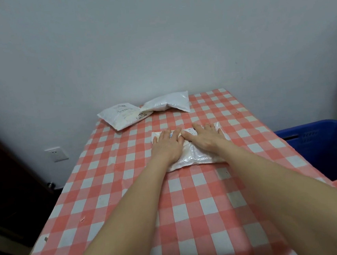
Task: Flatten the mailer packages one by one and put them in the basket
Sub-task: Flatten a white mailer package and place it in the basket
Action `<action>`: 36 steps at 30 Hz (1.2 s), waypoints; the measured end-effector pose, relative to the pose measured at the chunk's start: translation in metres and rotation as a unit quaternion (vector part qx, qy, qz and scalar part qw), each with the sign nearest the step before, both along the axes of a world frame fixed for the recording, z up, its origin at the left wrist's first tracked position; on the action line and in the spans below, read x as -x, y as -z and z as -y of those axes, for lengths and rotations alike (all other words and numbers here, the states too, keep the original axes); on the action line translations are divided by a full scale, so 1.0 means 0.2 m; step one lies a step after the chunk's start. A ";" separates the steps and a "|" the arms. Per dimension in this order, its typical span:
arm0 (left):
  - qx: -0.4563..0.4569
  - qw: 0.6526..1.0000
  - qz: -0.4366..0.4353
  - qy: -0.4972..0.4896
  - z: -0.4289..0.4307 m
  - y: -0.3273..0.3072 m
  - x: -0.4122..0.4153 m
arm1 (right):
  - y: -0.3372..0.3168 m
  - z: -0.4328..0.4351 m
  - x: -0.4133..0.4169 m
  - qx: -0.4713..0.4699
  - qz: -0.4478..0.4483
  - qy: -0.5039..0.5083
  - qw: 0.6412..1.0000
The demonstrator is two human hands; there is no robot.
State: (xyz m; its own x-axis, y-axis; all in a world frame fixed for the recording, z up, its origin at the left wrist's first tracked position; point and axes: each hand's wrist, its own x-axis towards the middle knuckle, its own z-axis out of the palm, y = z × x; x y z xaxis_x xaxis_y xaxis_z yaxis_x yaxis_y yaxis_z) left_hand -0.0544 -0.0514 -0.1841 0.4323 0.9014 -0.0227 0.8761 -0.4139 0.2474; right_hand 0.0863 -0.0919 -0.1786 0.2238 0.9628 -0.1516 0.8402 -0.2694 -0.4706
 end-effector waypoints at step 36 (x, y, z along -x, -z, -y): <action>-0.032 0.999 -0.018 0.005 0.05 0.04 0.01 | 0.01 0.04 0.09 0.001 0.081 -0.038 0.996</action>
State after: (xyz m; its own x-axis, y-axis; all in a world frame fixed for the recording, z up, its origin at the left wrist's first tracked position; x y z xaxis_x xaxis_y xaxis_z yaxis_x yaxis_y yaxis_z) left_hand -0.0573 -0.0612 -0.1931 0.4413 0.8972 0.0181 0.8797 -0.4365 0.1884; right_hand 0.0691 -0.0999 -0.1811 0.1719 0.9777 -0.1209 0.9228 -0.2028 -0.3275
